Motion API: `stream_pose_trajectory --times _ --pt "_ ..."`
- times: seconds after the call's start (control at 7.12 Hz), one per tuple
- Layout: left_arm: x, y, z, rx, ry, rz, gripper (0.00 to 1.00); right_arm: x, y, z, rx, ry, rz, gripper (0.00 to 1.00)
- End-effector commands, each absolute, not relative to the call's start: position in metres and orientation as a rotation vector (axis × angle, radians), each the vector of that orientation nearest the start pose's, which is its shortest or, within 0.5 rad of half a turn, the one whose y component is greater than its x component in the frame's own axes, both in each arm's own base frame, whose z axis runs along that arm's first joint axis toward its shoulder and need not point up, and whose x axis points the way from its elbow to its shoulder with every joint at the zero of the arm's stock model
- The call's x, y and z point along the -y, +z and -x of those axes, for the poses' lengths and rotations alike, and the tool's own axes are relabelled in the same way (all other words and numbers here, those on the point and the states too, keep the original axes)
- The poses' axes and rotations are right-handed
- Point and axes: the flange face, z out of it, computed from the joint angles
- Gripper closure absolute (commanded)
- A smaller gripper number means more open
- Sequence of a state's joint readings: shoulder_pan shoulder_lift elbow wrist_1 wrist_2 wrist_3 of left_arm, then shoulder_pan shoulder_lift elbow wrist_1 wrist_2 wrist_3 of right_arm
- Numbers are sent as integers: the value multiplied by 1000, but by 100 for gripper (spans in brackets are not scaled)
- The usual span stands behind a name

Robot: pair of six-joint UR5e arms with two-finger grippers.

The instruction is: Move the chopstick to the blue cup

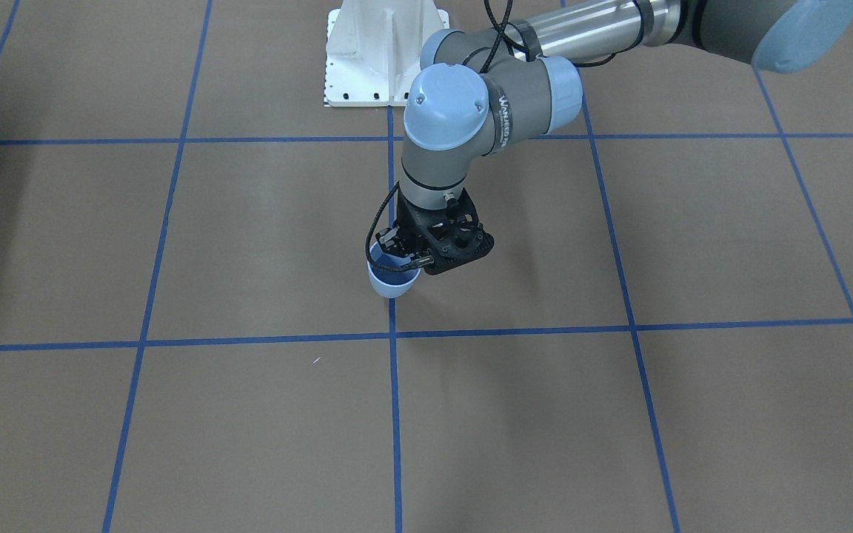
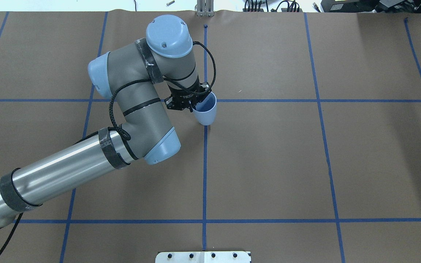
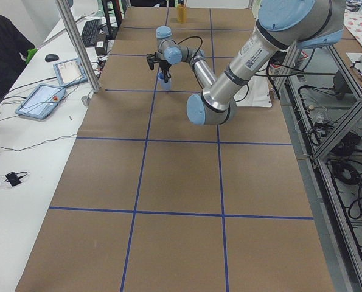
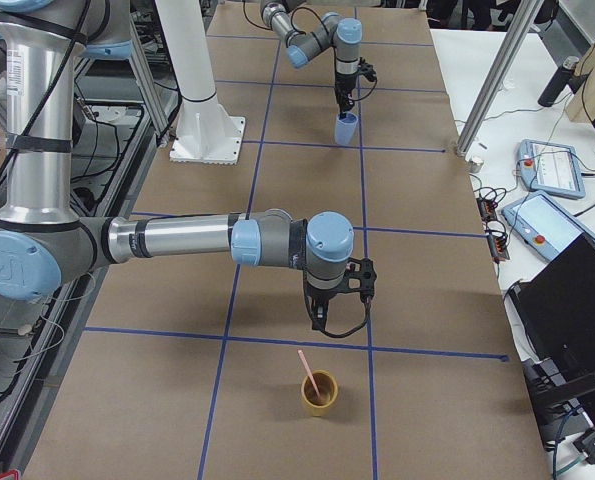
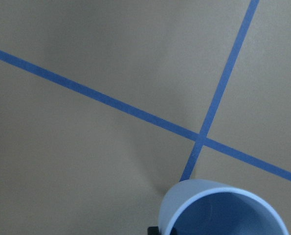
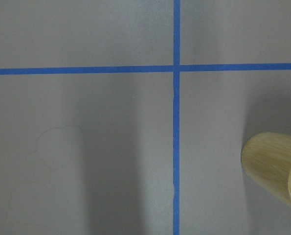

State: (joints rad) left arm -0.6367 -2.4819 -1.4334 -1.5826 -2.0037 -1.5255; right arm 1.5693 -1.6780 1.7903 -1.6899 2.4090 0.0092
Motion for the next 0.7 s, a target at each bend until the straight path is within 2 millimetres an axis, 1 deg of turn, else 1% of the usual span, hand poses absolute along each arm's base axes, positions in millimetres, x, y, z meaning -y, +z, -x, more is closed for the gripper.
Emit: stream_pose_trajectory --times 0.0,0.14,0.28,0.42,0.56 --pt "518 156 -553 -856 -382 134 100 444 613 -58 845 16 22 0" --pt "518 154 -552 -858 -382 134 100 444 616 -57 856 19 28 0" --pt "513 156 -557 -856 -373 137 100 444 615 -57 860 19 28 0" --pt "511 154 -559 -863 -369 137 80 444 615 -57 860 19 27 0" --pt "510 154 -559 -862 -371 138 29 444 615 -57 860 19 27 0"
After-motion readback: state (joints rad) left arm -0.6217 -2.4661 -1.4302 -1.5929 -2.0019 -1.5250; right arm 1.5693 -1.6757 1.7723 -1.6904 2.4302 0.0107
